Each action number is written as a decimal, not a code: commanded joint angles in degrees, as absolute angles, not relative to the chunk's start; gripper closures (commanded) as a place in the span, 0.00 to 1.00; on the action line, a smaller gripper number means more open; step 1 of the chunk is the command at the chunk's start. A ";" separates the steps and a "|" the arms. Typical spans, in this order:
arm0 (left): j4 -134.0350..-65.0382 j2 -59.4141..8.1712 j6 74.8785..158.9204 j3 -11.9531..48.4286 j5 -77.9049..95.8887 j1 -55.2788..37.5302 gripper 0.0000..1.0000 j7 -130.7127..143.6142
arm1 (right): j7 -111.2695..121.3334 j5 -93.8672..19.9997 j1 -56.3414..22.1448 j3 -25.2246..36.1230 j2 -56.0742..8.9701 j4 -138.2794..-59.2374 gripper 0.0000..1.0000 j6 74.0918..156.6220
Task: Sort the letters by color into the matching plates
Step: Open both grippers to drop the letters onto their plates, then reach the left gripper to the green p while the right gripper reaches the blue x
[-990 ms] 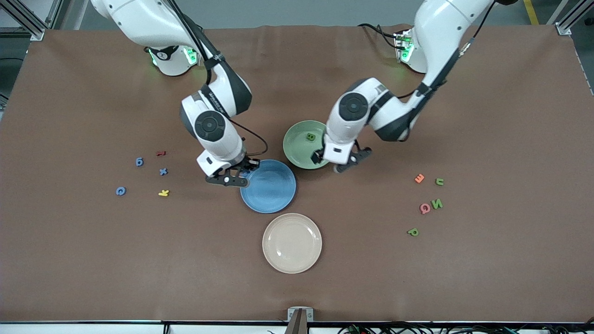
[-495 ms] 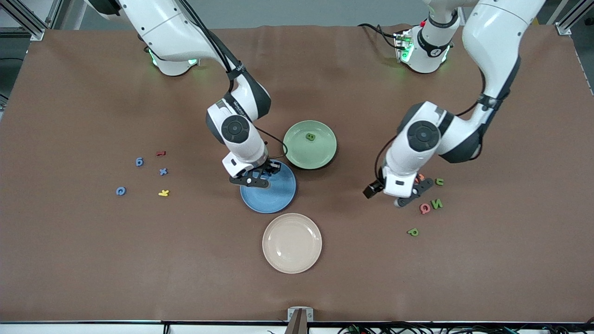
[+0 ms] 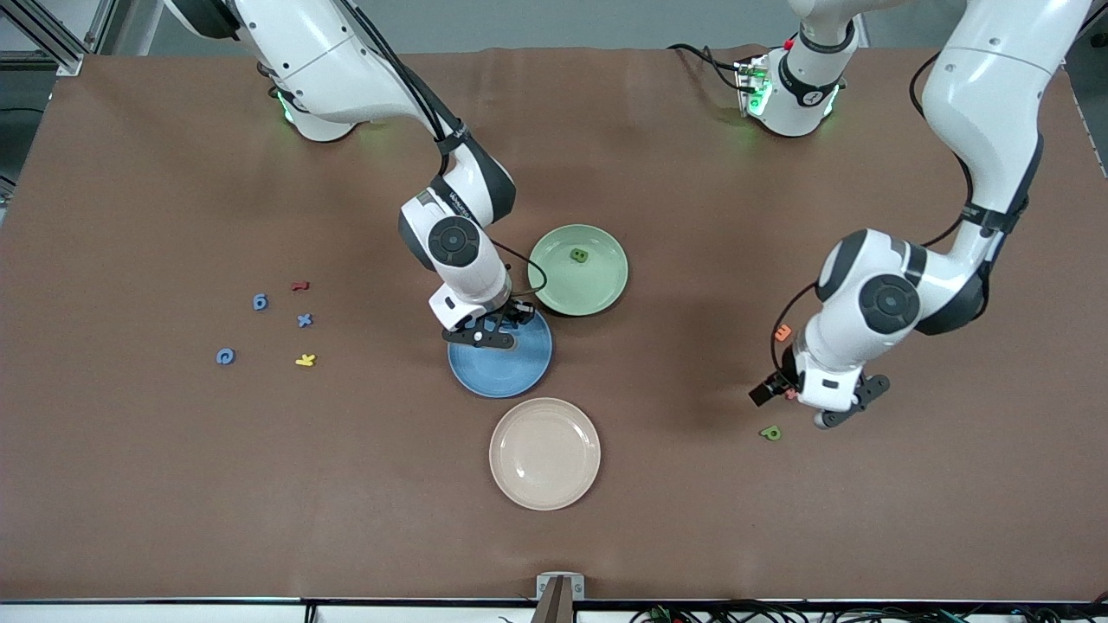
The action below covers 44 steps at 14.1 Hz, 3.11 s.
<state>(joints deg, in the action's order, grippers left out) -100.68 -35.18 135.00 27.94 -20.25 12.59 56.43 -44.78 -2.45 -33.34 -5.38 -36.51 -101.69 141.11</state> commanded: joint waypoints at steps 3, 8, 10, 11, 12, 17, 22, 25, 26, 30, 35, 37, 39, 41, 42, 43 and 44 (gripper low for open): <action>-95.36 -41.57 134.47 26.54 -26.79 11.86 0.12 55.99 | -45.79 -3.16 -33.23 -4.75 -31.40 -100.81 0.00 131.78; -94.31 -44.64 135.00 26.46 -28.74 12.13 0.21 49.60 | -39.32 -2.64 -26.21 -4.39 -20.67 -101.51 0.00 115.16; -93.52 -45.17 135.00 26.54 -28.30 12.13 0.25 45.80 | -33.08 -2.64 -21.38 -4.39 -17.68 -102.39 0.00 111.11; -93.43 -45.44 135.00 26.54 -28.21 11.95 0.26 45.70 | -29.74 -2.64 -19.53 -4.39 -16.27 -103.61 0.00 110.40; -92.64 -45.96 135.00 26.54 -28.13 11.61 0.27 45.79 | -25.70 -2.55 -16.99 -4.39 -14.87 -105.62 0.00 110.48; -89.30 -49.04 135.09 26.54 -28.65 11.16 0.31 44.66 | -5.56 -2.02 -5.03 -4.31 -13.53 -111.43 0.00 112.66; -87.98 -49.13 135.09 26.54 -28.39 10.99 0.33 43.86 | 6.04 0.44 1.31 -4.31 -13.88 -123.98 0.00 130.47; -87.89 -49.31 135.09 26.54 -28.48 10.90 0.33 43.51 | 8.61 0.44 2.72 -4.31 -14.06 -129.45 0.00 139.73; -87.89 -49.39 135.09 26.54 -28.48 10.90 0.33 43.59 | 9.14 0.53 3.07 -4.31 -14.32 -129.98 0.00 141.31; -87.11 -49.83 135.18 26.54 -28.39 9.84 0.33 43.59 | 10.90 0.70 3.16 -4.31 -15.64 -133.41 0.05 148.17; -85.70 -50.80 135.18 26.54 -28.48 9.23 0.33 43.42 | 10.90 0.70 3.08 -4.31 -17.93 -135.96 0.20 154.77; -85.34 -51.41 135.61 26.54 -28.56 9.23 0.33 43.33 | 10.90 0.70 2.99 -4.31 -18.10 -136.40 0.25 154.86; -85.25 -51.42 135.79 26.54 -28.56 9.32 0.33 42.37 | 10.90 0.70 3.08 -4.31 -18.72 -136.49 0.29 155.13; -85.25 -51.68 136.05 26.46 -28.56 9.49 0.33 42.19 | 10.90 0.70 3.08 -4.31 -19.68 -136.41 0.30 155.39; -85.25 -51.68 136.05 26.54 -28.56 9.49 0.33 42.19 | 10.90 0.70 3.16 -4.31 -20.04 -136.41 0.31 155.91; -84.99 -51.85 136.05 26.46 -28.56 9.58 0.33 42.19 | 10.90 0.70 3.25 -4.31 -20.30 -136.41 0.32 156.00; -84.90 -51.86 136.32 26.46 -28.56 9.58 0.33 42.19 | 10.90 0.70 3.25 -4.31 -20.39 -136.41 0.32 155.92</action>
<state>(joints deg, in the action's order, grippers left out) -86.68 -50.75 135.86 26.52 -27.81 9.71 42.98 10.34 0.04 1.87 -3.37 -20.24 -135.59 154.58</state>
